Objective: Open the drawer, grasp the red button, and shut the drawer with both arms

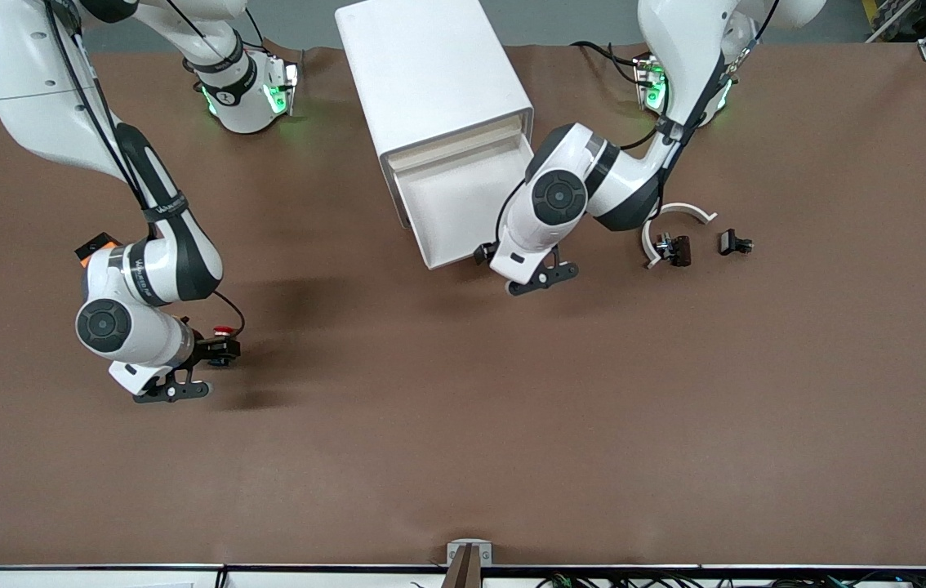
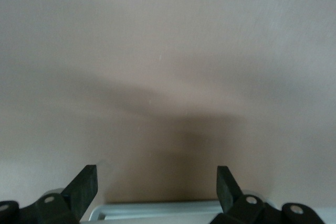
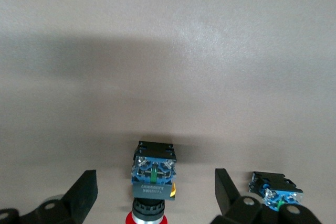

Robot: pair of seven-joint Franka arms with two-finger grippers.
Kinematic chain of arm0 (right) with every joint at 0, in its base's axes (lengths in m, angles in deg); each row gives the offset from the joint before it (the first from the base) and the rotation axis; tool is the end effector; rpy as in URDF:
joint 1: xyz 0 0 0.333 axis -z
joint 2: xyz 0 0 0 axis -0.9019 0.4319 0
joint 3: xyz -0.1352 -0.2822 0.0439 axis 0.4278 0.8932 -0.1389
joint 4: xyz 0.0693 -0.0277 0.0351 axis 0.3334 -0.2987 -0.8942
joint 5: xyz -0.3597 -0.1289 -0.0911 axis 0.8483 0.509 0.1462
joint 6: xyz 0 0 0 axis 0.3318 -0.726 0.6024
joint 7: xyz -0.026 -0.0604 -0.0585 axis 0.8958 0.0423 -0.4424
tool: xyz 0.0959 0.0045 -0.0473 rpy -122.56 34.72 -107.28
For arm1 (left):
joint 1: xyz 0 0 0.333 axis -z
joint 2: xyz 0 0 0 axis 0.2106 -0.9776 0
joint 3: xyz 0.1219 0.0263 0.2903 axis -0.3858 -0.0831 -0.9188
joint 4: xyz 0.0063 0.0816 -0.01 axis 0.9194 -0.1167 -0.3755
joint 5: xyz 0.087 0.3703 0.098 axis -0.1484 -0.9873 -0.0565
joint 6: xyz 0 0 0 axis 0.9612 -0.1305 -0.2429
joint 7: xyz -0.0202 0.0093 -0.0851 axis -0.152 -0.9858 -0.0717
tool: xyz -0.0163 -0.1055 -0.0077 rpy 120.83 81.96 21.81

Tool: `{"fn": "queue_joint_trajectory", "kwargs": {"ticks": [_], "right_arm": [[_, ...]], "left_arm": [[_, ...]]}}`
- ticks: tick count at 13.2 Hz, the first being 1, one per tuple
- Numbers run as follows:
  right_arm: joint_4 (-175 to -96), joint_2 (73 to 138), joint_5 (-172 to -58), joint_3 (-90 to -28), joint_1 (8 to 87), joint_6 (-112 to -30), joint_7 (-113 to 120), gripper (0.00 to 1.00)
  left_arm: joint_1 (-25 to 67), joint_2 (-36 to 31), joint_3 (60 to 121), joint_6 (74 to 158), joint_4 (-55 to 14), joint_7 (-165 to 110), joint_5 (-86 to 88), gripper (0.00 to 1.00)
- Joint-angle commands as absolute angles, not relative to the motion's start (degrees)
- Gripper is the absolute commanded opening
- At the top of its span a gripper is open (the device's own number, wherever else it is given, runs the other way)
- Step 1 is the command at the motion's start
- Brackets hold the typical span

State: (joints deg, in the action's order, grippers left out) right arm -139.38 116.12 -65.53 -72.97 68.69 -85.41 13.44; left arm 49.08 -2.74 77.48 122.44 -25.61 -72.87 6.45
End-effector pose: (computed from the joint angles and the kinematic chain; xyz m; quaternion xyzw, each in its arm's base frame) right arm 0.6452 0.0348 0.2144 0.9964 0.0545 -0.0501 0.0410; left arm 0.4635 -0.4308 0.2791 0.9775 0.1608 -0.1315 0.0366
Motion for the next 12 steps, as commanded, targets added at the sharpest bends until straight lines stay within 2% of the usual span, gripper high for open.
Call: {"fn": "queue_joint_trajectory", "kwargs": {"ticks": [1, 8, 12], "right_arm": [[-140.06, 111.48, -64.8, -74.22, 69.25, -82.62, 14.53, 1.0], [-139.45, 100.67, -69.1, -75.71, 67.14, -71.99, 14.71, 1.0], [-135.41, 96.88, -69.63, -75.89, 66.43, -63.99, 14.71, 1.0]], "left_arm": [[49.16, -0.92, 79.63, 120.83, -27.46, -75.5, 5.34, 1.0], [49.25, -1.63, 85.96, 120.65, -27.9, -82.17, 5.34, 1.0], [49.25, -2.41, 89.39, 120.3, -27.99, -86.13, 5.34, 1.0]]}}
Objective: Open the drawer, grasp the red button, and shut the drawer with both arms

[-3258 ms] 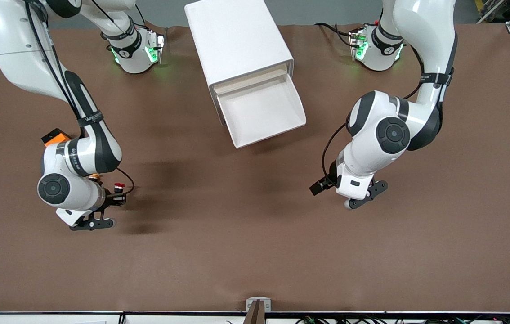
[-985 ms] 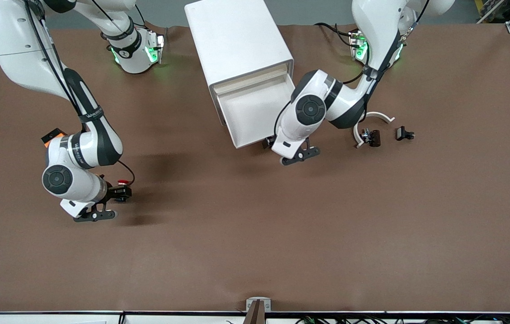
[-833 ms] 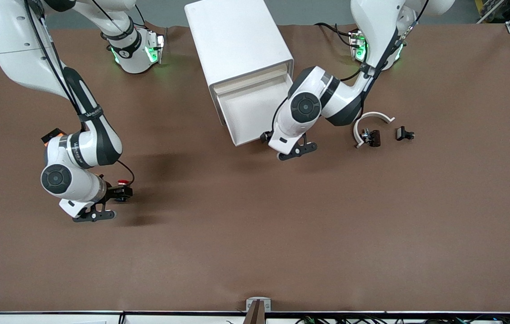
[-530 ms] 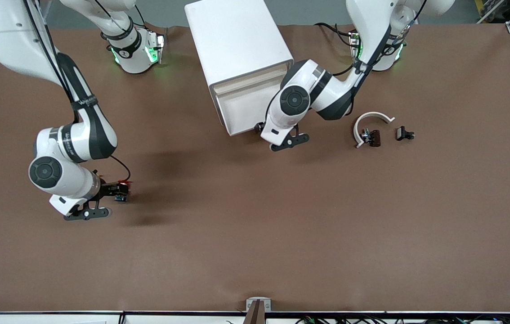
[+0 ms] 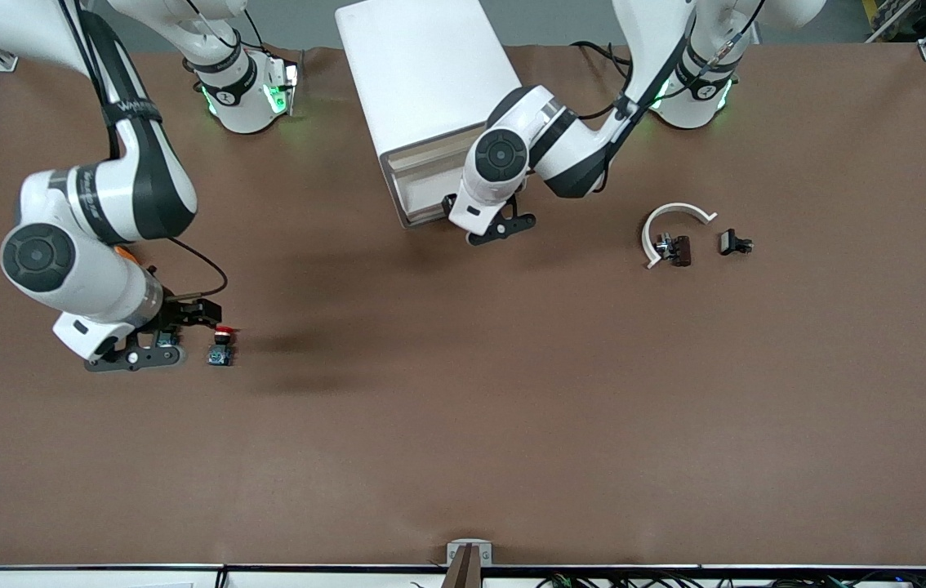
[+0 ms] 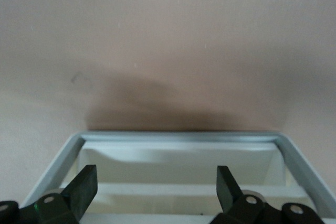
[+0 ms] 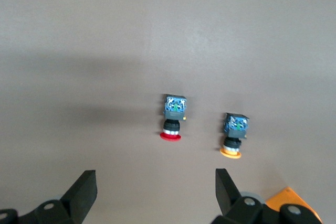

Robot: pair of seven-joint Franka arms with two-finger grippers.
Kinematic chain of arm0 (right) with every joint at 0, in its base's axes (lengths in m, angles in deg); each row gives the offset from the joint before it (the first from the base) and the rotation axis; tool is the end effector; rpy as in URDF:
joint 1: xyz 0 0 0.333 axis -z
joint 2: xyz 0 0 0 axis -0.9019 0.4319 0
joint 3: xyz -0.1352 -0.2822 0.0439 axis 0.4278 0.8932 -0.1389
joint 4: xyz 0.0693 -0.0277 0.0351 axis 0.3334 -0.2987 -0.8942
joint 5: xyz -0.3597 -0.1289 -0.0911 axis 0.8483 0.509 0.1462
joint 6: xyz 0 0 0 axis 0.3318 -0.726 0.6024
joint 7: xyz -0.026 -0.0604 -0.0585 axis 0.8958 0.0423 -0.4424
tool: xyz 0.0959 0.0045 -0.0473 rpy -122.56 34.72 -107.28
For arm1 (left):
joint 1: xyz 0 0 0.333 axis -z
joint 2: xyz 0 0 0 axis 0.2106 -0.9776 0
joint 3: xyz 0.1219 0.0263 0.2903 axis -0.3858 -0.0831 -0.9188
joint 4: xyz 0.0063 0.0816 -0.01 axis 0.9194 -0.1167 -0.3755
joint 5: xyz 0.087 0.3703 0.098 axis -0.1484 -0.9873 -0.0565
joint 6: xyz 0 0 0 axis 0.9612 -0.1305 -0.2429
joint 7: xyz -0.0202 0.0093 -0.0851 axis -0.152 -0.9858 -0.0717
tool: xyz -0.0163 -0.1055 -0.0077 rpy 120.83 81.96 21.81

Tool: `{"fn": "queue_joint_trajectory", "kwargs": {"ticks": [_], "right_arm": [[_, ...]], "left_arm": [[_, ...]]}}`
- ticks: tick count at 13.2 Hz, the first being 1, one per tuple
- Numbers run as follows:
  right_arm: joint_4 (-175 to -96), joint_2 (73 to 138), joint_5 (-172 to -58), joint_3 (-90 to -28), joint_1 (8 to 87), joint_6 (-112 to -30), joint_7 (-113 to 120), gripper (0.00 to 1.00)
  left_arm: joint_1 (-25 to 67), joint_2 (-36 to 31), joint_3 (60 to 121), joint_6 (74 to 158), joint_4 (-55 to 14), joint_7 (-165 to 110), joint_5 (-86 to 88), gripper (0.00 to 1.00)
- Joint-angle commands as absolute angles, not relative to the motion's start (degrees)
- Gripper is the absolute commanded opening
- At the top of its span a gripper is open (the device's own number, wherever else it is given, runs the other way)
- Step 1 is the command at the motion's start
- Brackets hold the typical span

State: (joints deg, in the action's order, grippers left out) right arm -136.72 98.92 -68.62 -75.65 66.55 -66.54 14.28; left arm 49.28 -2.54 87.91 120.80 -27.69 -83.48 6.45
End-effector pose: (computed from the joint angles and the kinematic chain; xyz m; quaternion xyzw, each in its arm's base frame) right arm 0.6235 0.0781 0.4019 0.9963 0.0558 -0.0403 0.0510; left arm 0.3715 -0.4956 0.2738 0.9694 0.1638 -0.1827 0.0116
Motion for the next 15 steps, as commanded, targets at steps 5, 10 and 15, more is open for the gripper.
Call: {"fn": "queue_joint_trajectory", "kwargs": {"ticks": [5, 10, 15], "right_arm": [[-135.05, 90.73, -69.72, -75.89, 66.43, -60.56, 14.53, 1.0], [-134.35, 86.24, -73.85, -75.19, 65.64, -57.22, 14.71, 1.0], [-134.26, 83.25, -73.94, -68.95, 60.81, -54.23, 14.62, 1.0]], "left_arm": [[49.51, -3.82, 92.21, 120.3, -27.9, -90.61, 5.43, 1.0], [50.3, -4.0, 92.12, 120.3, -27.46, -92.64, 5.78, 1.0], [43.55, -3.74, 90.71, 120.3, -24.39, -91.94, -1.3, 1.0]]}}
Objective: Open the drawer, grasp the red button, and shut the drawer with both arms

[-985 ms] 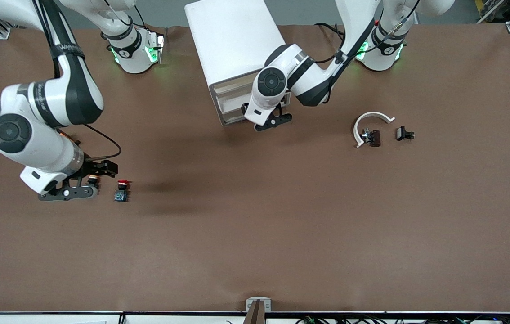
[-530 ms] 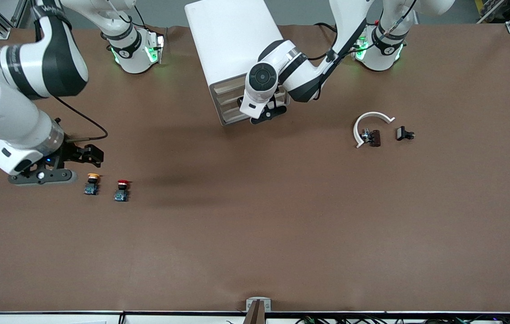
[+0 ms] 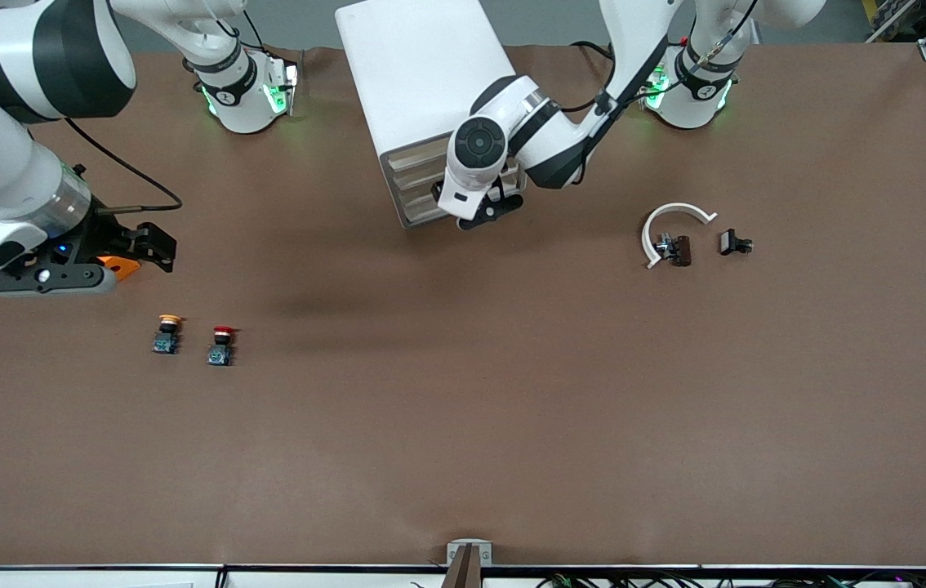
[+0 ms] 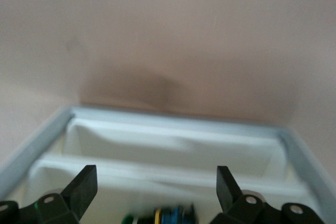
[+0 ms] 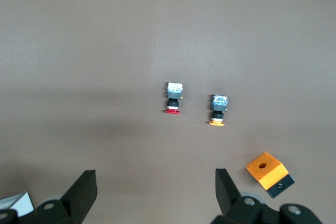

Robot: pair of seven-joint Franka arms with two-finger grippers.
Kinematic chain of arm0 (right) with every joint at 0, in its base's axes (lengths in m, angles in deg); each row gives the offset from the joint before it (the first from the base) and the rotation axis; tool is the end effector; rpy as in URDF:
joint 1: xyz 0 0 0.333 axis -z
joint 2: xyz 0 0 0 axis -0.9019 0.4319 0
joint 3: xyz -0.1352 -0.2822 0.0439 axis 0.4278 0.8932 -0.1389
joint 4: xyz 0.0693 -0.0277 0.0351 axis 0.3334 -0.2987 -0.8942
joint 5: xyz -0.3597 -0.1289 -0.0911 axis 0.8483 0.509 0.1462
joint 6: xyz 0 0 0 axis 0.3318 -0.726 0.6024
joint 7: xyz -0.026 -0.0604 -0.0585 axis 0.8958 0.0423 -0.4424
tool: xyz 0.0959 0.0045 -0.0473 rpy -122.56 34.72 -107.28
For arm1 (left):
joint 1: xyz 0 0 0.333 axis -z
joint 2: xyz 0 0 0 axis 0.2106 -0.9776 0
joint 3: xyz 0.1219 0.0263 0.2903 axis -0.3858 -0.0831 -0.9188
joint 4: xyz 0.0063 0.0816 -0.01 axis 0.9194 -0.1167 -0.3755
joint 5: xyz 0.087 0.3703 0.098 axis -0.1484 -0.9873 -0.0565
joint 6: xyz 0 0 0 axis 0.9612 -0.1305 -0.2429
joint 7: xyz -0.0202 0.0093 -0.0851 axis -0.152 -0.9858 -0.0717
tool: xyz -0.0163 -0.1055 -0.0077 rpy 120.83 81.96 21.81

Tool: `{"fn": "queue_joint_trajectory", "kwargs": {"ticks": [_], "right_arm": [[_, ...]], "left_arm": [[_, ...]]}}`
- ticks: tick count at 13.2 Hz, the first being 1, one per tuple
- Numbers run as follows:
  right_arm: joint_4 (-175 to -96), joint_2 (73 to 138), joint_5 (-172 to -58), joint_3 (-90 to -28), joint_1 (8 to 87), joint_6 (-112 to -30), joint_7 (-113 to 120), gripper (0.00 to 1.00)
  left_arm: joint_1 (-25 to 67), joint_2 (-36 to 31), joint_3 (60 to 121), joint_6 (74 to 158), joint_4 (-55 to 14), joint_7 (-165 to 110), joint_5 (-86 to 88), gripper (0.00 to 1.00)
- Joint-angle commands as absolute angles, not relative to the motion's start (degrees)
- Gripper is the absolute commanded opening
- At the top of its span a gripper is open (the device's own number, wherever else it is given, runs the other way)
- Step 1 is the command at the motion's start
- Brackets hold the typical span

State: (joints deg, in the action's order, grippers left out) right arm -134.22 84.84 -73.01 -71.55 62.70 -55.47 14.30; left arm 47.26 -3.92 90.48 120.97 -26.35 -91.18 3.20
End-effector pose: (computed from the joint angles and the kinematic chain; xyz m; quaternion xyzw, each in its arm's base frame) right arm 0.5727 0.0787 0.5528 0.9988 0.0314 0.0031 0.0382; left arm 0.3747 -0.5008 0.2721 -0.9623 -0.2102 0.1727 0.0020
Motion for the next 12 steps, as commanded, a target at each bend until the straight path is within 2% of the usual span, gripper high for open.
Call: {"fn": "queue_joint_trajectory", "kwargs": {"ticks": [1, 8, 12], "right_arm": [[-134.26, 82.55, -74.03, -68.86, 60.89, -53.79, 14.62, 1.0], [-134.44, 77.63, -77.54, -69.65, 65.55, -48.86, 11.99, 1.0], [-134.17, 77.62, -78.86, -73.06, 70.29, -48.95, 8.47, 1.0]], "left_arm": [[41.71, -3.56, 90.63, 120.3, -23.34, -91.94, -4.03, 1.0], [27.47, -0.84, 90.63, 120.21, -17.88, -91.24, -12.58, 1.0], [21.31, 3.46, 90.72, 113.82, -16.65, -89.14, -16.89, 1.0]]}}
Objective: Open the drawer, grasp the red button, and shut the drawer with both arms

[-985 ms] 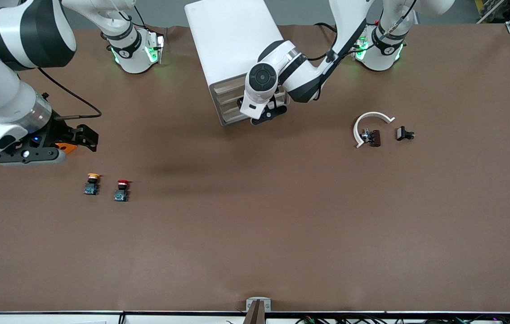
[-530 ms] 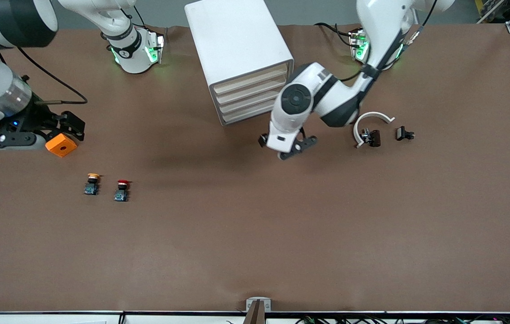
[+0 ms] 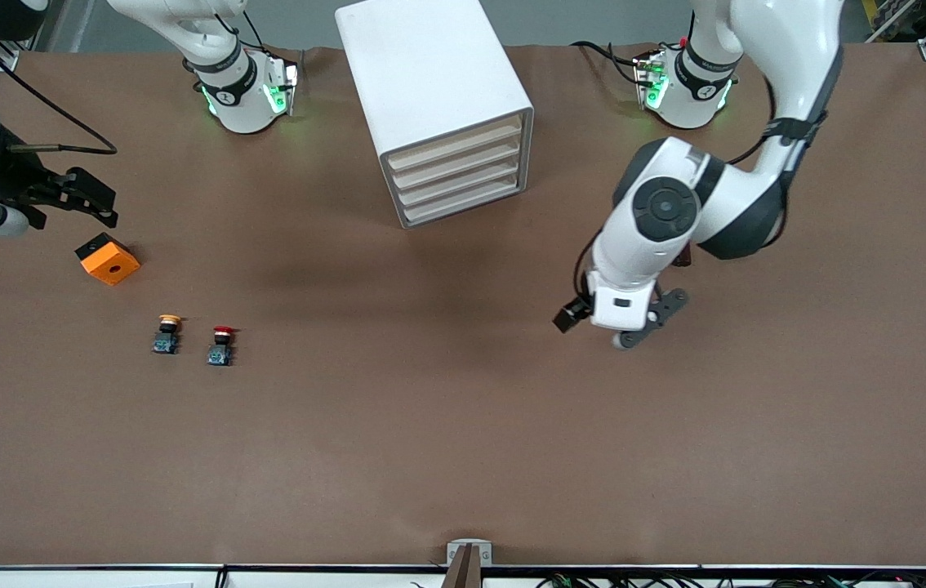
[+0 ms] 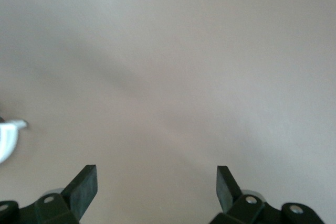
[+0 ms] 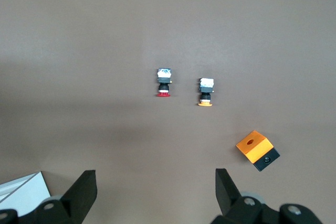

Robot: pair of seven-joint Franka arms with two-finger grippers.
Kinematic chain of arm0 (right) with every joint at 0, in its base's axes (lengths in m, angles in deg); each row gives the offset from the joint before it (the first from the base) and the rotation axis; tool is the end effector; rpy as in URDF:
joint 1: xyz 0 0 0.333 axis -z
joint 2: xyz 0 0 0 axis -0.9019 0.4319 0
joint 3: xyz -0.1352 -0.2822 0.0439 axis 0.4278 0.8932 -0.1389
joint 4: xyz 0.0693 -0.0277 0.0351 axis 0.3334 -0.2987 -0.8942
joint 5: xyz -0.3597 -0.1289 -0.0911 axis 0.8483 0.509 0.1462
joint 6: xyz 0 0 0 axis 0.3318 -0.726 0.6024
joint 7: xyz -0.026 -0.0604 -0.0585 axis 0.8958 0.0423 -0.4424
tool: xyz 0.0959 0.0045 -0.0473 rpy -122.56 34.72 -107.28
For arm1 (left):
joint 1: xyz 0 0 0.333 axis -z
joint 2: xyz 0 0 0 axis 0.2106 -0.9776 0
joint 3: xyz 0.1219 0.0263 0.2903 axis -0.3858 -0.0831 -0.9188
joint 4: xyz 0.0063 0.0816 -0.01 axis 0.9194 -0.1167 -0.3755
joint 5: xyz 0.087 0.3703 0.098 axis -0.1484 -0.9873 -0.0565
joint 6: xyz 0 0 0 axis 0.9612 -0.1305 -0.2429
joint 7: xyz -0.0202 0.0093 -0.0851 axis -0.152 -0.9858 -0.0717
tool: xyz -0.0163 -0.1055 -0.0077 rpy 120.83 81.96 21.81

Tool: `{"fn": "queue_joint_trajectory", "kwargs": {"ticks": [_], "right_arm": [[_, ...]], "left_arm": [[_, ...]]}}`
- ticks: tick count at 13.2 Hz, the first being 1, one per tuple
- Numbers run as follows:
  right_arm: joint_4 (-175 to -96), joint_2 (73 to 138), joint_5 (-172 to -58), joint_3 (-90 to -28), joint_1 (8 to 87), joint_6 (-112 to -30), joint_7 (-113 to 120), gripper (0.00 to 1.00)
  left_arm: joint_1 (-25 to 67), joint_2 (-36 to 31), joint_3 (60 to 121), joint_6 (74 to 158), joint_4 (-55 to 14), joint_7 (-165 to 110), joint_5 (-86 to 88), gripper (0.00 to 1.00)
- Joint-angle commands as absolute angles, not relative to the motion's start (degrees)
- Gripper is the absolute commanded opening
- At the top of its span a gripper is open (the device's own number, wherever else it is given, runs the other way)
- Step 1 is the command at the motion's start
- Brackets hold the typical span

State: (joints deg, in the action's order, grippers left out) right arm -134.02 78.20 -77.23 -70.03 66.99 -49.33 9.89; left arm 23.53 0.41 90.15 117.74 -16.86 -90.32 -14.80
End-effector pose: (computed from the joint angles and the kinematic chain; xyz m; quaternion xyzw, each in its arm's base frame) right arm 0.5374 0.0279 0.6091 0.9999 0.0123 0.0043 0.0080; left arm 0.5901 -0.3011 0.3842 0.9453 0.3261 0.0007 0.0130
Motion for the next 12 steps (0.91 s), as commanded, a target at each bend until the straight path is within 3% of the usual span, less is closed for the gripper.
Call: {"fn": "queue_joint_trajectory", "kwargs": {"ticks": [1, 8, 12], "right_arm": [[-134.17, 77.54, -78.86, -73.16, 70.56, -48.95, 8.47, 1.0], [-132.59, 77.62, -78.69, -73.17, 69.6, -48.6, 8.55, 1.0], [-131.36, 77.88, -78.42, -67.99, 65.91, -48.42, 8.47, 1.0]], "left_arm": [[19.73, 4.52, 90.72, 111.97, -15.6, -87.82, -16.89, 1.0], [9.27, 8.47, 90.8, 99.47, -6.02, -73.77, -16.81, 1.0], [3.64, 12.87, 90.8, 95.8, -4.53, -63.06, -16.11, 1.0]]}}
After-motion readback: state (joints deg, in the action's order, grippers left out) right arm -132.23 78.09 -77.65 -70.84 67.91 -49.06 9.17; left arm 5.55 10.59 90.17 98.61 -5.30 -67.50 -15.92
